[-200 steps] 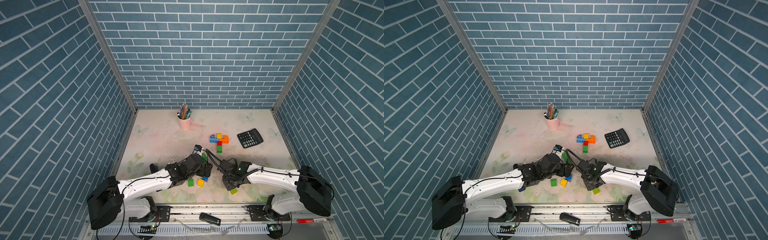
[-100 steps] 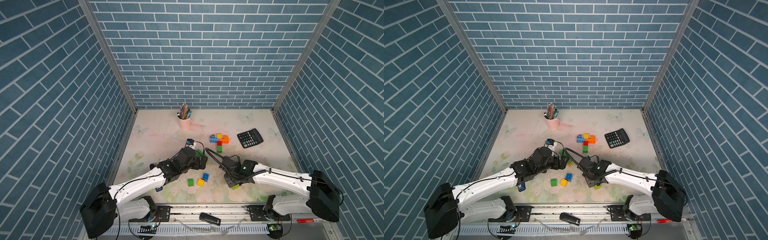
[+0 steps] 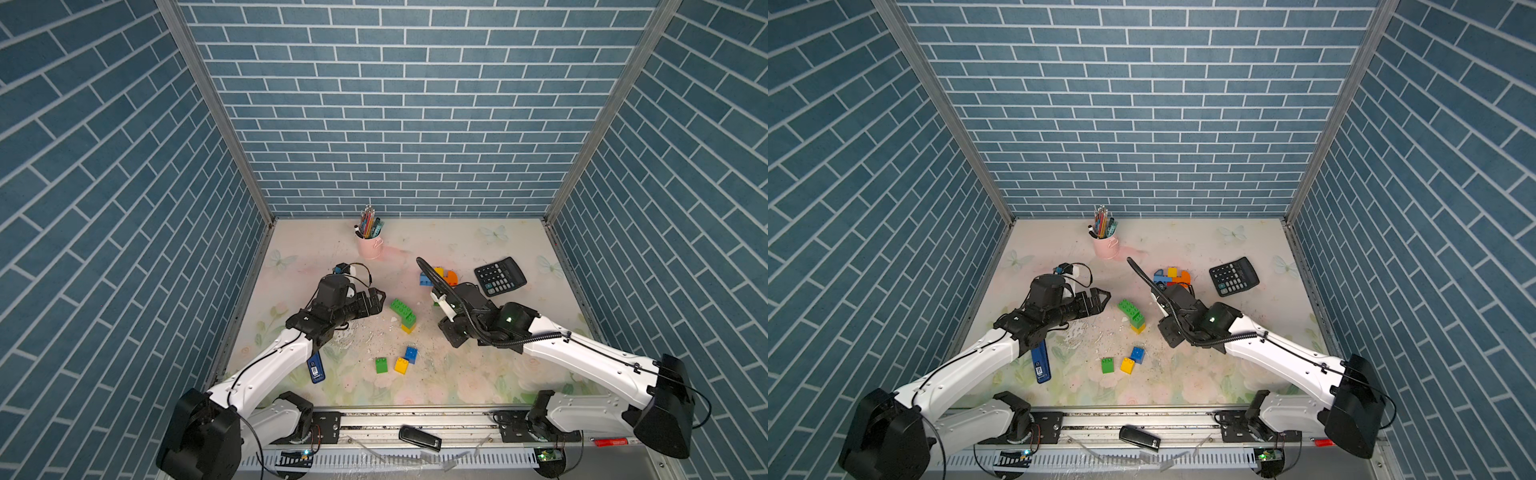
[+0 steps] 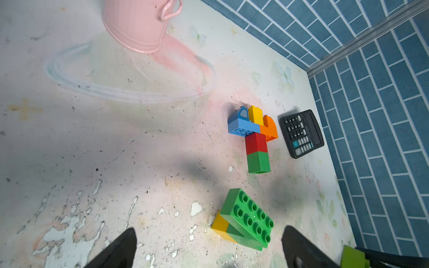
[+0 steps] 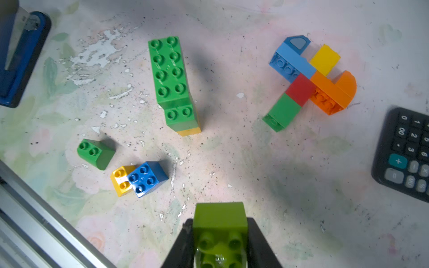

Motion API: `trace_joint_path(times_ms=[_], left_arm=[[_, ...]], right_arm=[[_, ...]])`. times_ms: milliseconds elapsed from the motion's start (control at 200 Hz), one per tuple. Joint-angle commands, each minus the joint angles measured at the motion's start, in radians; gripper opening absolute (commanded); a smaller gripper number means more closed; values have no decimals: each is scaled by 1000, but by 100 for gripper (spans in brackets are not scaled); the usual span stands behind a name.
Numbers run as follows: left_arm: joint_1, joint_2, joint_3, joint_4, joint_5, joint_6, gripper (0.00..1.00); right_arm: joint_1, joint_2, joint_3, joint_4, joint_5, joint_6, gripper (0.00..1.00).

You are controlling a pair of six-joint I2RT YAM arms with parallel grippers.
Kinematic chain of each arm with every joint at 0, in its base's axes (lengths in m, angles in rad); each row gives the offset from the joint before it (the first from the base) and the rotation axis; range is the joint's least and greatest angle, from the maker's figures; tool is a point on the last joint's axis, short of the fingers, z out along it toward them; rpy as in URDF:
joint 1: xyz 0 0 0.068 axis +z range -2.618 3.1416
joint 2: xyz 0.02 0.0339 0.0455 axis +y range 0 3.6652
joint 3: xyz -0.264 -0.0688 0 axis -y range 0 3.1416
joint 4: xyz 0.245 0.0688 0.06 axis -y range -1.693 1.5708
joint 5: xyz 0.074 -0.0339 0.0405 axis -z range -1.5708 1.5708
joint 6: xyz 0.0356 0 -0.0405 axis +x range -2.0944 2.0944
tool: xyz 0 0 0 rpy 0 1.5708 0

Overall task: Assemble a fork with lego
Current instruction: Assemble the lego brick with the lego brick.

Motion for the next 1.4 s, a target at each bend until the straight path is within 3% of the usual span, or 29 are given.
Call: trace_joint_path(times_ms=[0, 105, 200, 615, 1395], left_arm=[[62, 44, 18, 13, 126, 2, 98], [129, 111, 22, 43, 210, -12, 97], [171, 203, 53, 54, 303, -3, 96], [193, 407, 135, 90, 387, 30, 92], [189, 484, 144, 111, 456, 54, 86]], right_arm=[[-8, 87, 114, -100, -83, -73, 0], [-10, 186, 202, -210, -177, -101, 0], [-15, 277, 288, -291, -172, -72, 0], [-14, 507, 513, -381, -130, -22, 0], [-14, 632, 635, -396, -136, -30, 0]])
